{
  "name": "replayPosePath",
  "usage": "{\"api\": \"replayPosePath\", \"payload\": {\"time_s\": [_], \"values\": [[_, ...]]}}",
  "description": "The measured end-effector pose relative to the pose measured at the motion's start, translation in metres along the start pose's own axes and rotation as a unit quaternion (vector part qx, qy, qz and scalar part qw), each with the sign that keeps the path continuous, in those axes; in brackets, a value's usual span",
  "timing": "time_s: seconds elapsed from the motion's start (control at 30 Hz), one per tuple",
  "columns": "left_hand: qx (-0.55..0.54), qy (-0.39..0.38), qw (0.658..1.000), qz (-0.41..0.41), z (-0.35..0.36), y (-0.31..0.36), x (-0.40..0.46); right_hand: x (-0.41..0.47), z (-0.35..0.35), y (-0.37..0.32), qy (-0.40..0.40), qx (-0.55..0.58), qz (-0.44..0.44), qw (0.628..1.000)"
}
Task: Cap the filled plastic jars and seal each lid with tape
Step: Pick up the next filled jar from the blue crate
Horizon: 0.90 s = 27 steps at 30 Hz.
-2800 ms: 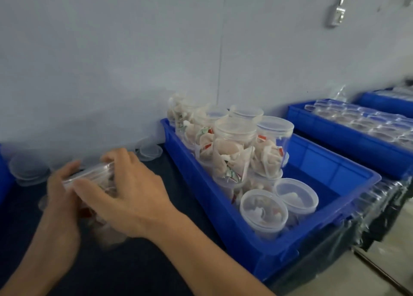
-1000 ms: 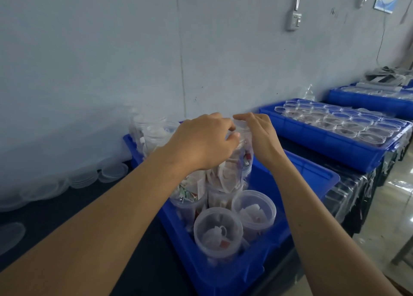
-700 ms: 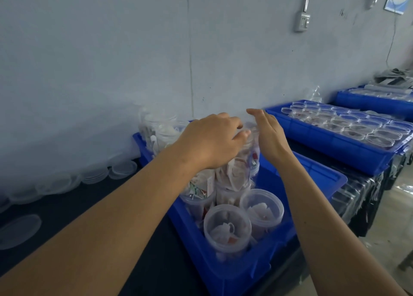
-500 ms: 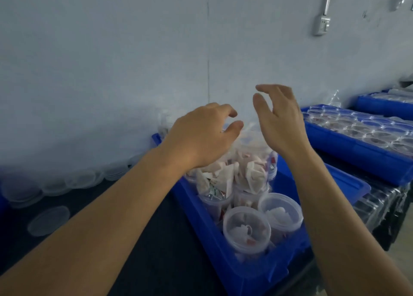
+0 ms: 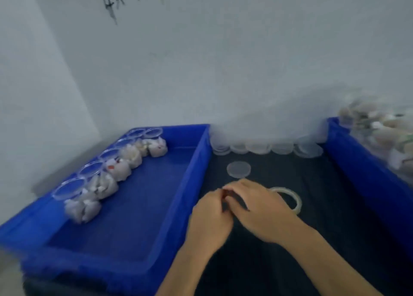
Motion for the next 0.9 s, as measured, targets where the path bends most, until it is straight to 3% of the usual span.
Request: {"api": "replayPosePath", "payload": {"time_s": [0.13,0.27,0.47,0.57,0.63,0.73,0.8,0.9], "values": [[0.063,-0.038,0.997,-0.024,0.018,-0.062,-0.022,-0.001,0.077,-0.003,-0.094,-0.018,0.006,0.995],[0.049,-0.056,0.997,-0.033,0.008,-0.06,-0.036,0.012,0.081,-0.015,-0.098,-0.023,-0.007,0.995],[0.0,0.11,0.991,0.072,-0.098,-0.009,-0.056,0.058,0.02,-0.085,0.082,0.141,-0.085,0.983],[-0.003,0.221,0.972,0.076,-0.17,-0.034,-0.048,0.083,0.024,-0.125,0.068,0.135,-0.143,0.978],[0.058,0.287,0.956,0.024,-0.212,-0.073,-0.035,0.098,0.043,-0.145,0.033,0.086,-0.157,0.983],[0.194,0.324,0.916,-0.136,-0.257,-0.146,-0.01,0.116,0.078,-0.173,-0.023,0.042,-0.176,0.983],[0.235,0.302,0.896,-0.225,-0.27,-0.186,0.0,0.124,0.1,-0.192,-0.053,0.036,-0.196,0.979],[0.237,0.229,0.902,-0.277,-0.264,-0.226,0.019,0.134,0.128,-0.213,-0.087,0.006,-0.221,0.971]]}}
Point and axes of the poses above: each hand's wrist, its own x-axis towards the middle knuckle, its own z-axis out of the palm, y = z × x, the point moved 8 cm from there along x, towards the middle knuckle, and after that the axes turned 10 degrees about -z, right-handed, at the moved point
